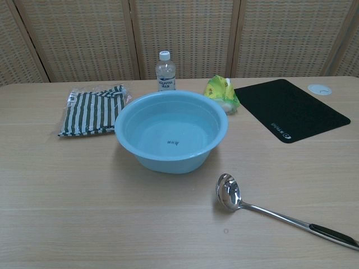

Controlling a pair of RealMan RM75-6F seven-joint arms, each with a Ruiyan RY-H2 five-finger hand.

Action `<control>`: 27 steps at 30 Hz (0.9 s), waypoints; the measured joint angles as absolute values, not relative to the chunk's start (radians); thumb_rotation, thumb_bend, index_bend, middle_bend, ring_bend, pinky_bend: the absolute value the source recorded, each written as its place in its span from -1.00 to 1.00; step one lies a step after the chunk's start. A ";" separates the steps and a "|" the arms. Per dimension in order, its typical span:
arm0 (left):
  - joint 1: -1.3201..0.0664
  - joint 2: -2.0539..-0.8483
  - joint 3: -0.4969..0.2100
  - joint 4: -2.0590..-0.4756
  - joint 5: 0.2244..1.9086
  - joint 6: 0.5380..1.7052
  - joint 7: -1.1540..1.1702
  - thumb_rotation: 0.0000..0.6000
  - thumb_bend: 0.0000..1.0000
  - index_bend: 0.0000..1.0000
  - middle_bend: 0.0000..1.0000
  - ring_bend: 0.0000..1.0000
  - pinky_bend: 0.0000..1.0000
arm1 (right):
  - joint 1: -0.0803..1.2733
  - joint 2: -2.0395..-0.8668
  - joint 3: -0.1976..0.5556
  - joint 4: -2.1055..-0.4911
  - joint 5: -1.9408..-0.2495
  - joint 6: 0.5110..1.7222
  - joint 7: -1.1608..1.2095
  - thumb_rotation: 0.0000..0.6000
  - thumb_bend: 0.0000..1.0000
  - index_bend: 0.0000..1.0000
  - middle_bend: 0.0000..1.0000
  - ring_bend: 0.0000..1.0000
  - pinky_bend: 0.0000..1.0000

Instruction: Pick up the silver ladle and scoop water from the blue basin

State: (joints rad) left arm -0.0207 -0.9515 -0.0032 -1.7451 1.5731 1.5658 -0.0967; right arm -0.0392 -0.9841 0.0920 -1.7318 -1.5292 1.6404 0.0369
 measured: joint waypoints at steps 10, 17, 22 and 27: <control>-0.025 -0.957 -0.003 -1.746 1.569 1.552 -0.084 1.00 -1.00 -1.00 -1.00 -1.00 -1.00 | -0.028 -0.984 0.078 -1.737 -1.545 1.609 0.030 1.00 -1.00 -1.00 -1.00 -1.00 -1.00; -0.040 -0.967 -0.012 -1.751 1.534 1.517 -0.048 1.00 -1.00 -1.00 -1.00 -1.00 -1.00 | 0.064 -1.011 0.041 -1.681 -1.695 1.495 -0.021 1.00 -1.00 -1.00 -1.00 -1.00 -1.00; -0.056 -0.976 -0.021 -1.755 1.501 1.481 -0.018 1.00 -1.00 -1.00 -1.00 -1.00 -1.00 | 0.170 -1.048 0.009 -1.578 -1.864 1.399 -0.033 1.00 -0.71 -1.00 -0.80 -0.80 -0.76; -0.070 -0.987 -0.029 -1.756 1.471 1.453 0.008 1.00 -1.00 -1.00 -1.00 -1.00 -1.00 | 0.249 -1.101 -0.008 -1.436 -2.008 1.396 -0.063 1.00 0.23 -0.98 0.16 0.26 0.61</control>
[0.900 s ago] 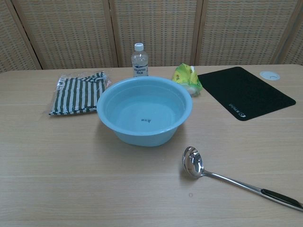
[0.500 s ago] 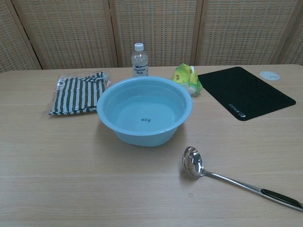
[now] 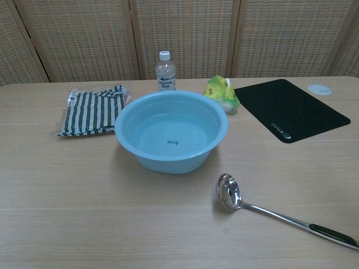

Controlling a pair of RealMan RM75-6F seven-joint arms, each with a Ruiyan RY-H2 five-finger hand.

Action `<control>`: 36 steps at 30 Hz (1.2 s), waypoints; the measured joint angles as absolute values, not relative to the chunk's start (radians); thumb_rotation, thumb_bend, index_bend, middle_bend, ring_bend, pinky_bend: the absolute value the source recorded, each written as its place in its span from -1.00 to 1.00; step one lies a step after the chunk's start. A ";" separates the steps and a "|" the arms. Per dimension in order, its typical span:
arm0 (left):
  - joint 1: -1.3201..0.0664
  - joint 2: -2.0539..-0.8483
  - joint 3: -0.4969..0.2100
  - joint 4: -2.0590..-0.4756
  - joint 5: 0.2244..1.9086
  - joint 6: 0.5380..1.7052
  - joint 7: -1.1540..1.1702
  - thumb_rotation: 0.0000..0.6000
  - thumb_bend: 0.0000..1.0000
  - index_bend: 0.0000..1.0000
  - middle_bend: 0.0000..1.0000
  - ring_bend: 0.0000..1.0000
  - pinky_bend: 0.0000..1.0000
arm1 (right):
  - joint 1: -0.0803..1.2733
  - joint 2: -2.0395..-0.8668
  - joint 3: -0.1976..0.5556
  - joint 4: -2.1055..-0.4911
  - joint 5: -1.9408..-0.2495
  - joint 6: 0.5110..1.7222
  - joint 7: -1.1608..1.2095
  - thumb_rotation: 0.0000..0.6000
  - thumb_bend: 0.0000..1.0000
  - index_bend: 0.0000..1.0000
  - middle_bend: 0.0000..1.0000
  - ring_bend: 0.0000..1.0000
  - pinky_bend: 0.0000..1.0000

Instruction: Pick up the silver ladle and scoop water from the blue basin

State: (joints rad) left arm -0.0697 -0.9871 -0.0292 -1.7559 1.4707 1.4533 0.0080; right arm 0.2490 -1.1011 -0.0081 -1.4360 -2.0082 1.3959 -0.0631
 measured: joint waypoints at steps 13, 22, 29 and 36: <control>-0.097 -1.006 -0.042 -1.756 1.409 1.397 0.055 1.00 -1.00 -1.00 -1.00 -1.00 -1.00 | 0.421 -1.173 -0.061 -1.292 -2.223 1.269 -0.320 1.00 0.45 -0.80 0.30 0.50 1.00; -0.107 -1.013 -0.045 -1.754 1.386 1.378 0.071 1.00 -1.00 -1.00 -1.00 -1.00 -1.00 | 0.481 -1.188 -0.104 -1.340 -2.231 1.085 -0.439 1.00 0.46 -0.71 0.30 0.50 1.00; -0.108 -1.011 -0.042 -1.754 1.388 1.375 0.067 1.00 -1.00 -1.00 -1.00 -1.00 -1.00 | 0.491 -1.229 -0.136 -1.364 -2.169 0.952 -0.533 1.00 0.46 -0.70 0.30 0.50 1.00; -0.108 -1.011 -0.040 -1.755 1.390 1.378 0.067 1.00 -1.00 -1.00 -1.00 -1.00 -1.00 | 0.488 -1.244 -0.165 -1.361 -2.122 0.921 -0.563 1.00 0.46 -0.68 0.30 0.50 1.00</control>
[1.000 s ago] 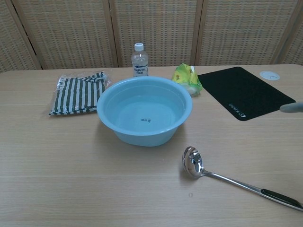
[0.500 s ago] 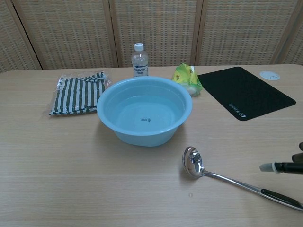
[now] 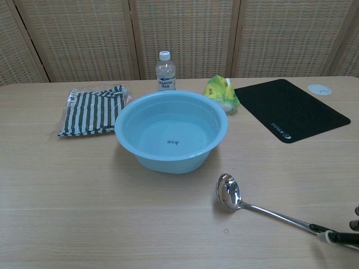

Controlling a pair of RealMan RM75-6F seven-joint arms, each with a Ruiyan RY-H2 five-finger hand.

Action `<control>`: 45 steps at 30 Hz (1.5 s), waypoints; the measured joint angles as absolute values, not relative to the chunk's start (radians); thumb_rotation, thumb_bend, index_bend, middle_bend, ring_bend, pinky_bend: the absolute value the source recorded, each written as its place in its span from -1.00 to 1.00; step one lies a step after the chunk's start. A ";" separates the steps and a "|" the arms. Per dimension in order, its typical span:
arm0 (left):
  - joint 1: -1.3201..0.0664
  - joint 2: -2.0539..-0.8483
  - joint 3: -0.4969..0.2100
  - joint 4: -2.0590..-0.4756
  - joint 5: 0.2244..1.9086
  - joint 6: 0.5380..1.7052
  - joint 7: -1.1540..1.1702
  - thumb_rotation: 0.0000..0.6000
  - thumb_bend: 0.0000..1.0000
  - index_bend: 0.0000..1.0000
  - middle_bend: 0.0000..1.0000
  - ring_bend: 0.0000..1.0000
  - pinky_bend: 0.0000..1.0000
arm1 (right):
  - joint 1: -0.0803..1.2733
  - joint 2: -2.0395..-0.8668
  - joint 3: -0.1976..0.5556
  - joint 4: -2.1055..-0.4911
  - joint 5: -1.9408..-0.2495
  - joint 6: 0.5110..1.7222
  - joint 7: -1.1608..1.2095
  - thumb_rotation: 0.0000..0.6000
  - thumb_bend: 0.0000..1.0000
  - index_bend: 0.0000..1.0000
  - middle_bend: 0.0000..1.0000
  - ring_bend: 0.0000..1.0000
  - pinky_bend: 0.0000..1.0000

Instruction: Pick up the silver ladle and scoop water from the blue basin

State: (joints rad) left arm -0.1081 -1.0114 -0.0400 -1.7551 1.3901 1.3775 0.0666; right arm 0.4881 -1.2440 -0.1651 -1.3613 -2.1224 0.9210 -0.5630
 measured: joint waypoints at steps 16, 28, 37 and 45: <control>-0.111 -1.020 -0.036 -1.750 1.385 1.371 0.079 1.00 -1.00 -1.00 -1.00 -1.00 -1.00 | 0.474 -1.252 -0.176 -1.329 -2.007 0.886 -0.599 1.00 0.46 -0.60 0.31 0.50 1.00; -0.118 -1.026 -0.033 -1.751 1.380 1.360 0.096 1.00 -1.00 -1.00 -1.00 -1.00 -1.00 | 0.489 -1.268 -0.114 -1.296 -1.881 0.868 -0.578 1.00 0.46 -0.60 0.31 0.50 1.00; -0.121 -1.022 -0.037 -1.751 1.367 1.355 0.091 1.00 -1.00 -1.00 -1.00 -1.00 -1.00 | 0.489 -1.270 -0.086 -1.329 -1.819 0.890 -0.575 1.00 0.20 -0.60 0.35 0.50 1.00; -0.121 -1.014 -0.034 -1.755 1.377 1.355 0.079 1.00 -1.00 -1.00 -1.00 -1.00 -1.00 | 0.460 -1.191 -0.075 -1.429 -1.805 1.045 -0.425 1.00 -0.73 -0.60 0.42 0.52 1.00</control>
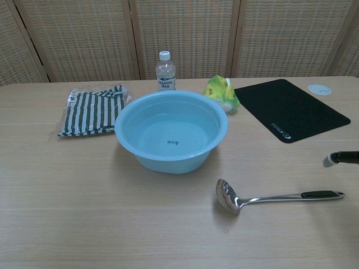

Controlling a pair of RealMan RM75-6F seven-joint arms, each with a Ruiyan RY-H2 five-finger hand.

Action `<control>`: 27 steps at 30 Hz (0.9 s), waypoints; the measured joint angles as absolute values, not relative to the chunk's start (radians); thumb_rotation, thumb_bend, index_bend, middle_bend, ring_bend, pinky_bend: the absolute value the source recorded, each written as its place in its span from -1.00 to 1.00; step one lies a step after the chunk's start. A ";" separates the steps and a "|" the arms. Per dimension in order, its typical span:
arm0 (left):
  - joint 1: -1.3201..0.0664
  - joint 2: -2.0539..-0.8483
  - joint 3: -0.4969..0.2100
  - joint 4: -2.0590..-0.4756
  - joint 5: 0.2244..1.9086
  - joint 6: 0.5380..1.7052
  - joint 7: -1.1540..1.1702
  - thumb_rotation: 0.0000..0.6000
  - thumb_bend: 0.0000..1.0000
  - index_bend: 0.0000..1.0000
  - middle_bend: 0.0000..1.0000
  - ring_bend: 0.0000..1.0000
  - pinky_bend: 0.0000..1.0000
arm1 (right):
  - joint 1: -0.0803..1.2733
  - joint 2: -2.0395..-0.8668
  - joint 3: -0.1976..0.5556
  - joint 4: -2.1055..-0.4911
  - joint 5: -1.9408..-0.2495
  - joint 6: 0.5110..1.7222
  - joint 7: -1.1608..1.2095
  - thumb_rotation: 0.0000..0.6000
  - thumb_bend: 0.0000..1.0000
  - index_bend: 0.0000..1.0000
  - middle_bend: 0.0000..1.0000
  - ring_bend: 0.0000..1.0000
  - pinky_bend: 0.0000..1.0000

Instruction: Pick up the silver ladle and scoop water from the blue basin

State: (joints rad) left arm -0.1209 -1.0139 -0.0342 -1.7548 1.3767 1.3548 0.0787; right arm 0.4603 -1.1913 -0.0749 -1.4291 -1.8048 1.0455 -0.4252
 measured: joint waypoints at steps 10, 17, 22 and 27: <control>-0.106 -0.998 -0.023 -1.763 1.414 1.386 0.050 1.00 -1.00 -1.00 -1.00 -1.00 -1.00 | 0.474 -1.172 -0.033 -1.469 -1.704 1.070 -0.109 1.00 -0.88 -0.46 0.49 0.55 1.00; -0.100 -0.984 -0.023 -1.762 1.426 1.397 0.016 1.00 -1.00 -1.00 -1.00 -1.00 -1.00 | 0.505 -1.219 0.007 -1.511 -1.552 0.966 -0.084 1.00 -0.88 -0.24 0.53 0.56 1.00; -0.099 -0.980 -0.025 -1.759 1.427 1.399 0.007 1.00 -1.00 -1.00 -1.00 -1.00 -1.00 | 0.524 -1.285 0.034 -1.544 -1.380 0.904 -0.201 1.00 -0.87 -0.17 0.55 0.57 1.00; -0.096 -0.976 -0.024 -1.763 1.433 1.407 0.003 1.00 -1.00 -1.00 -1.00 -1.00 -1.00 | 0.535 -1.361 0.054 -1.568 -1.234 0.890 -0.358 1.00 -0.85 -0.17 0.56 0.58 1.00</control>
State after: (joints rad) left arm -0.0959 -0.9763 -0.0242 -1.7626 1.4335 1.4070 0.0030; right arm 0.5353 -1.3608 0.0540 -1.5678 -1.2338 0.8899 -0.3582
